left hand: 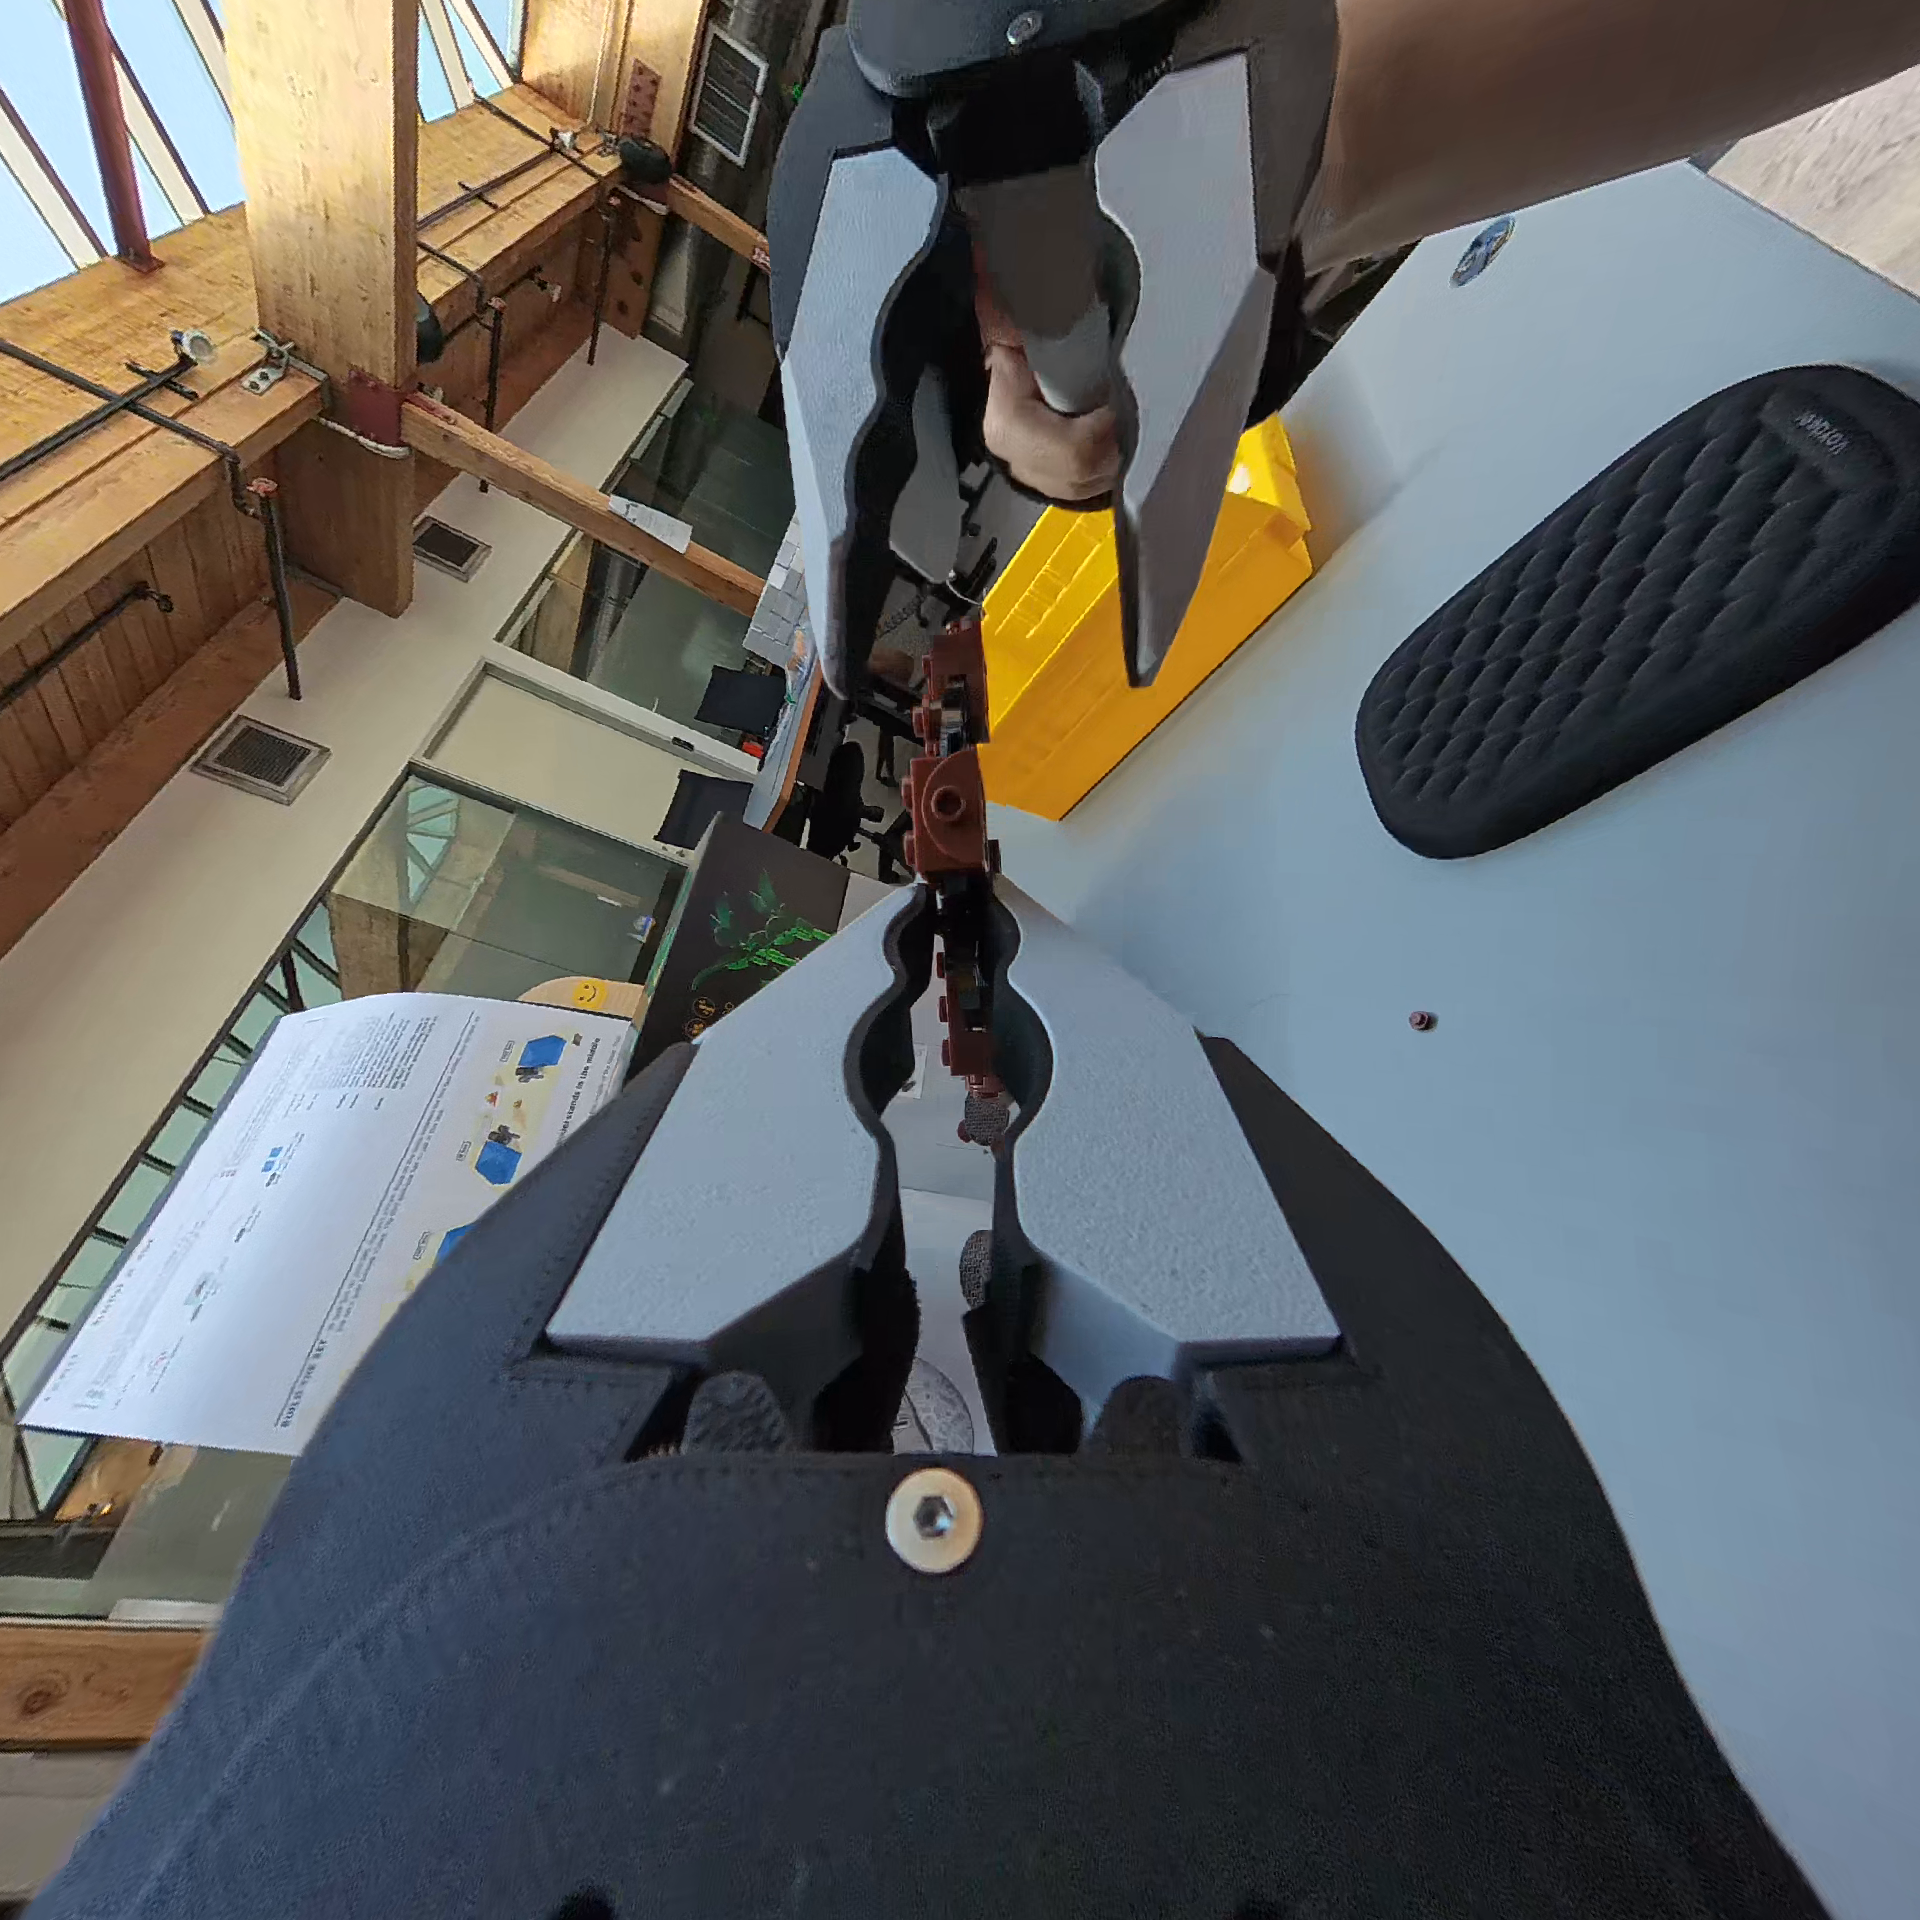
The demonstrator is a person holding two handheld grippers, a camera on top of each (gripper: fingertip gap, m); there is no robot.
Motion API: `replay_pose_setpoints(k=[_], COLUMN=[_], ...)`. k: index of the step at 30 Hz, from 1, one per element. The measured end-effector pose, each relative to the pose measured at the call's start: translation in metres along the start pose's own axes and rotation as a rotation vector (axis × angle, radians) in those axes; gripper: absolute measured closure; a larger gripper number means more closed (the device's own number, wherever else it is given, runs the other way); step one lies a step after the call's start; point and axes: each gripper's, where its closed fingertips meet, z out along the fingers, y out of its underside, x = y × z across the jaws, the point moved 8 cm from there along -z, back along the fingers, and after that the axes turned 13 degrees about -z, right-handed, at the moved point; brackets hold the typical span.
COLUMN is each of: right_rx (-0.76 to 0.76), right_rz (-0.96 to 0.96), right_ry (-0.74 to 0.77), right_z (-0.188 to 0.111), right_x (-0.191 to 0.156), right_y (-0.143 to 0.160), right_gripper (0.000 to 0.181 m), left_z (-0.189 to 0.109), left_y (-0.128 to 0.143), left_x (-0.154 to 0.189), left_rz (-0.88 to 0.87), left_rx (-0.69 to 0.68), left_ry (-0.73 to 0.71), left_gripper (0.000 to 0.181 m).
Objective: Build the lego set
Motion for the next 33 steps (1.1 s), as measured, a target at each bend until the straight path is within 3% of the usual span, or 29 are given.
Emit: replay_pose_setpoints(k=[3, 5, 7, 12, 15, 19, 25, 28, 31, 33], right_rx=[0.122, 0.129, 0.154, 0.078, -0.001, -0.004, -0.077, -0.136, -0.192, -0.211], right_rz=[0.412, 0.709, 0.854, 0.883, 0.834, 0.794, 0.645, 0.574, 0.545, 0.567], right_ry=[0.08, 0.037, -0.061, -0.132, -0.148, -0.066, 0.229, 0.39, 0.55, 0.611], right_z=[-0.016, -0.014, -0.005, 0.013, 0.019, 0.019, 0.02, 0.02, 0.02, 0.025], right_x=[0.004, -0.002, -0.018, -0.042, -0.05, -0.053, -0.062, -0.068, -0.071, -0.074], right_y=[0.026, 0.052, 0.064, 0.071, 0.075, 0.074, 0.071, 0.073, 0.077, 0.079], right_gripper=[0.15, 0.153, 0.15, 0.149, 0.166, 0.166, 0.167, 0.166, 0.167, 0.166], left_z=[0.0, 0.002, 0.005, 0.01, 0.012, 0.013, 0.014, 0.005, -0.003, 0.001], left_y=[0.011, 0.019, 0.026, 0.038, 0.043, 0.047, 0.062, 0.072, 0.085, 0.092], left_x=[0.012, 0.022, 0.032, 0.048, 0.051, 0.05, 0.031, 0.022, 0.01, 0.006], left_rz=[0.152, 0.282, 0.373, 0.469, 0.475, 0.438, 0.097, -0.043, -0.446, -0.904], left_rx=[-0.054, -0.093, -0.116, -0.128, -0.134, -0.107, -0.118, -0.088, -0.012, 0.111], left_ry=[-0.079, -0.118, -0.133, -0.083, -0.072, -0.095, -0.205, -0.28, -0.287, -0.143], left_gripper=[0.176, 0.176, 0.177, 0.176, 0.176, 0.175, 0.157, 0.159, 0.157, 0.141])
